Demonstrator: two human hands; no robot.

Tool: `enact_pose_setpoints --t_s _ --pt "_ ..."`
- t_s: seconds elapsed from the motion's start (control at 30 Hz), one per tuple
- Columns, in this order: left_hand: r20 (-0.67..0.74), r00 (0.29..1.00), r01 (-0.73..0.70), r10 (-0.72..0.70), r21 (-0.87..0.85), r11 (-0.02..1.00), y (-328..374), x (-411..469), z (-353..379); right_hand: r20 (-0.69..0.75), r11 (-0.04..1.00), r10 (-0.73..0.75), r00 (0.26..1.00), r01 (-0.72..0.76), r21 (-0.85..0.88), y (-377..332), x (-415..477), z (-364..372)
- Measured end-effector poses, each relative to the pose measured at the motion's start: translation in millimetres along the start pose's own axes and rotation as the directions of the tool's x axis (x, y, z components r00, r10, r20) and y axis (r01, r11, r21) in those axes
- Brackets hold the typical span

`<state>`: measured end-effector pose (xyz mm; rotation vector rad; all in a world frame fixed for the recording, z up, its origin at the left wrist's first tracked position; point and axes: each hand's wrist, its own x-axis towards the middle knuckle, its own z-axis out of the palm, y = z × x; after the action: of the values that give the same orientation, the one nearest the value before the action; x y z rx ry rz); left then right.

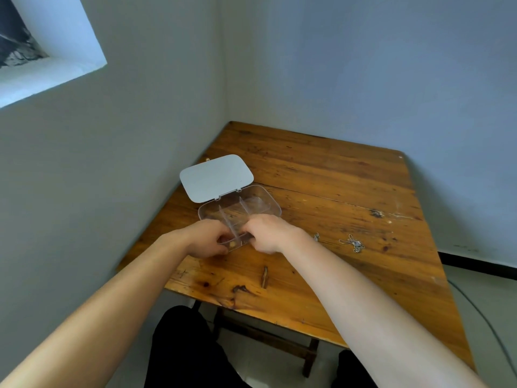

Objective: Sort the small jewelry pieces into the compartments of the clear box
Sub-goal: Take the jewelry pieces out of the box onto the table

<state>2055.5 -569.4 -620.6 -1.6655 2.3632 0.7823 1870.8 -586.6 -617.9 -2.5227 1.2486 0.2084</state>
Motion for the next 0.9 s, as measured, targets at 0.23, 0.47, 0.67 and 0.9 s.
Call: enact_pose_setpoints --t_s 0.23,0.47,0.67,0.9 --pt "0.037 0.999 -0.006 0.006 0.0 1.0 -2 5 0 0.019 0.998 0.034 0.999 -0.035 0.054 2 6 0" --pt "-0.01 1.0 -0.004 0.004 -0.015 1.0 -2 5 2 -0.009 0.987 0.046 0.999 -0.044 0.157 8 10 0" --pt "-0.057 0.998 0.018 -0.022 -0.071 0.997 -1 3 1 -0.041 0.964 0.043 0.998 -0.031 0.264 16 12 2" --pt "-0.205 0.978 -0.005 -0.046 -0.242 0.97 -4 -3 3 -0.092 0.911 0.062 0.994 -0.019 0.413 27 11 2"
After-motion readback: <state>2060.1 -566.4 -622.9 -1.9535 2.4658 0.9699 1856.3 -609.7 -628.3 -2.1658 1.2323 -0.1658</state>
